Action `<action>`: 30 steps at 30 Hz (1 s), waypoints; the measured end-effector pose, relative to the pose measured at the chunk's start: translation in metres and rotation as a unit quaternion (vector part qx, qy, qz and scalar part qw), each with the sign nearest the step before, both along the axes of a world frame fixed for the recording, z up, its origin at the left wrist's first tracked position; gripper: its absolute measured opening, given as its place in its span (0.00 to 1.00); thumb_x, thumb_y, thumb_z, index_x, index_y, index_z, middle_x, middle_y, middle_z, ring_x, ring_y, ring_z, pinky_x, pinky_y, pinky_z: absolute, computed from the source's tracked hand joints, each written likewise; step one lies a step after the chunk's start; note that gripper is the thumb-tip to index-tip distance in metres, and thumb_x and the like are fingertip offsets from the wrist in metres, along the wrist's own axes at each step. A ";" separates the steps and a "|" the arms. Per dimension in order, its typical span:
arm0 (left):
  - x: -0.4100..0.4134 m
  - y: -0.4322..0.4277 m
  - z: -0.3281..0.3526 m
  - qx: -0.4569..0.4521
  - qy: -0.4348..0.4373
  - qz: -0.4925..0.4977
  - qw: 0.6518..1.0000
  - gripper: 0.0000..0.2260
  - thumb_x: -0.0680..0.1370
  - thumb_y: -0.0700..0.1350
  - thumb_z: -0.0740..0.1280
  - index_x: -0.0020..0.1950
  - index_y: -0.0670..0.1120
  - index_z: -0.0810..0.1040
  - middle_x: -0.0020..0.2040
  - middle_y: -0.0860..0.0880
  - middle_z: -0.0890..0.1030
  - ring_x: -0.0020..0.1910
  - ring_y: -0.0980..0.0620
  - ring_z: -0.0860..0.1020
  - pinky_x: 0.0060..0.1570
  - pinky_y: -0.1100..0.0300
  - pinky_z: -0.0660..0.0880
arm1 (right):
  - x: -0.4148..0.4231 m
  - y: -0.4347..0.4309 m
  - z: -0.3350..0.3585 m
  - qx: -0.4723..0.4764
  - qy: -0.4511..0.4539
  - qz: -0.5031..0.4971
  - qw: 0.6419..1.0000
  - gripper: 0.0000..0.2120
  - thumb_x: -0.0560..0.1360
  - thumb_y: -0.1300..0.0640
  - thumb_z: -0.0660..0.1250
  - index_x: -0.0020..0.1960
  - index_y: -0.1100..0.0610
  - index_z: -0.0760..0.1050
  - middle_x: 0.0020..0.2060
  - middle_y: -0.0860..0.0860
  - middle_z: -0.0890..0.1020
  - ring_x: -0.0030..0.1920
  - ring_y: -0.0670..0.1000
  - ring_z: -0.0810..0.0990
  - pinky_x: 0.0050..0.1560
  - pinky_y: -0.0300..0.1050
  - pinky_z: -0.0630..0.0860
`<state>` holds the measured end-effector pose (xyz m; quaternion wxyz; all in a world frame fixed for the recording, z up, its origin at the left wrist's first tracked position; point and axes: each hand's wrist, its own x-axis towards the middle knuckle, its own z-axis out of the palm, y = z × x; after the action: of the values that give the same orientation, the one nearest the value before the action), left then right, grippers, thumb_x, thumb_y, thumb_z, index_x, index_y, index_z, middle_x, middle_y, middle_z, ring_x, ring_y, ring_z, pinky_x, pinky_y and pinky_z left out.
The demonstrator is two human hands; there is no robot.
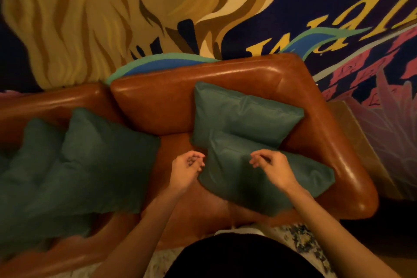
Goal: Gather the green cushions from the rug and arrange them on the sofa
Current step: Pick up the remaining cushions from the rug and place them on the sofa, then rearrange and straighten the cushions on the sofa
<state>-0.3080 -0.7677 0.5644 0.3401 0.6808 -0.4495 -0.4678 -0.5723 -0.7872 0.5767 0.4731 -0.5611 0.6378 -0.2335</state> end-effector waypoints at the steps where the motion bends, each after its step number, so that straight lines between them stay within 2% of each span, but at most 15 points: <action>1: 0.003 0.011 0.002 0.000 -0.003 0.005 1.000 0.05 0.77 0.37 0.67 0.48 0.43 0.81 0.36 0.47 0.82 0.34 0.59 0.80 0.37 0.63 0.77 | 0.008 0.004 0.004 0.016 -0.029 0.003 0.999 0.10 0.79 0.65 0.63 0.46 0.55 0.80 0.34 0.54 0.84 0.29 0.43 0.82 0.34 0.34 0.76; 4: 0.009 0.050 0.006 -0.007 -0.011 0.027 1.000 0.04 0.77 0.38 0.67 0.47 0.45 0.82 0.35 0.46 0.83 0.35 0.55 0.81 0.38 0.61 0.78 | 0.027 0.020 0.019 0.047 -0.089 0.029 0.995 0.10 0.80 0.62 0.62 0.45 0.52 0.78 0.30 0.54 0.83 0.25 0.53 0.81 0.29 0.40 0.75; 9: 0.009 0.113 0.008 -0.005 0.014 0.097 0.995 0.05 0.77 0.38 0.67 0.45 0.45 0.81 0.33 0.48 0.82 0.33 0.56 0.80 0.35 0.63 0.77 | 0.054 0.051 0.026 0.057 -0.111 0.120 0.985 0.09 0.79 0.61 0.64 0.43 0.55 0.79 0.28 0.53 0.82 0.26 0.53 0.80 0.27 0.37 0.71; 13: 0.009 0.156 0.015 0.006 0.025 0.111 0.993 0.06 0.77 0.35 0.66 0.44 0.44 0.81 0.32 0.49 0.82 0.31 0.57 0.79 0.35 0.64 0.75 | 0.074 0.079 0.033 0.046 -0.121 0.171 0.977 0.09 0.78 0.63 0.65 0.41 0.56 0.79 0.30 0.57 0.83 0.27 0.53 0.81 0.29 0.36 0.73; 16: 0.016 0.176 0.026 0.009 0.015 0.120 0.993 0.05 0.77 0.35 0.66 0.46 0.41 0.81 0.32 0.48 0.81 0.30 0.59 0.78 0.34 0.66 0.74 | 0.087 0.094 0.043 0.041 -0.137 0.181 0.973 0.10 0.78 0.65 0.64 0.41 0.57 0.79 0.31 0.59 0.83 0.26 0.53 0.80 0.30 0.39 0.75; 22: 0.054 0.202 0.043 -0.003 0.008 0.150 0.989 0.06 0.77 0.38 0.66 0.44 0.45 0.82 0.32 0.48 0.82 0.31 0.54 0.79 0.36 0.61 0.76 | 0.113 0.110 0.058 0.037 -0.162 0.192 0.967 0.09 0.79 0.65 0.63 0.43 0.61 0.79 0.32 0.60 0.83 0.27 0.53 0.80 0.30 0.37 0.75; 27: 0.089 0.225 0.043 0.016 -0.024 0.125 0.992 0.06 0.77 0.39 0.66 0.44 0.47 0.81 0.35 0.47 0.83 0.35 0.51 0.81 0.40 0.59 0.78 | 0.149 0.125 0.054 0.056 -0.180 0.194 0.963 0.09 0.79 0.66 0.63 0.43 0.62 0.80 0.31 0.60 0.82 0.29 0.54 0.80 0.30 0.38 0.76; 30: 0.136 0.241 0.034 0.057 -0.069 0.080 0.993 0.10 0.72 0.37 0.66 0.43 0.52 0.81 0.34 0.52 0.84 0.34 0.57 0.81 0.40 0.61 0.77 | 0.179 0.139 0.048 0.076 -0.167 0.211 0.960 0.08 0.79 0.66 0.63 0.45 0.65 0.80 0.33 0.62 0.83 0.29 0.55 0.80 0.30 0.38 0.76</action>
<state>-0.1723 -0.5268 0.5984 0.3057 0.7633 -0.3887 -0.4157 -0.3938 -0.6486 0.6250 0.6525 -0.5982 0.4331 -0.1697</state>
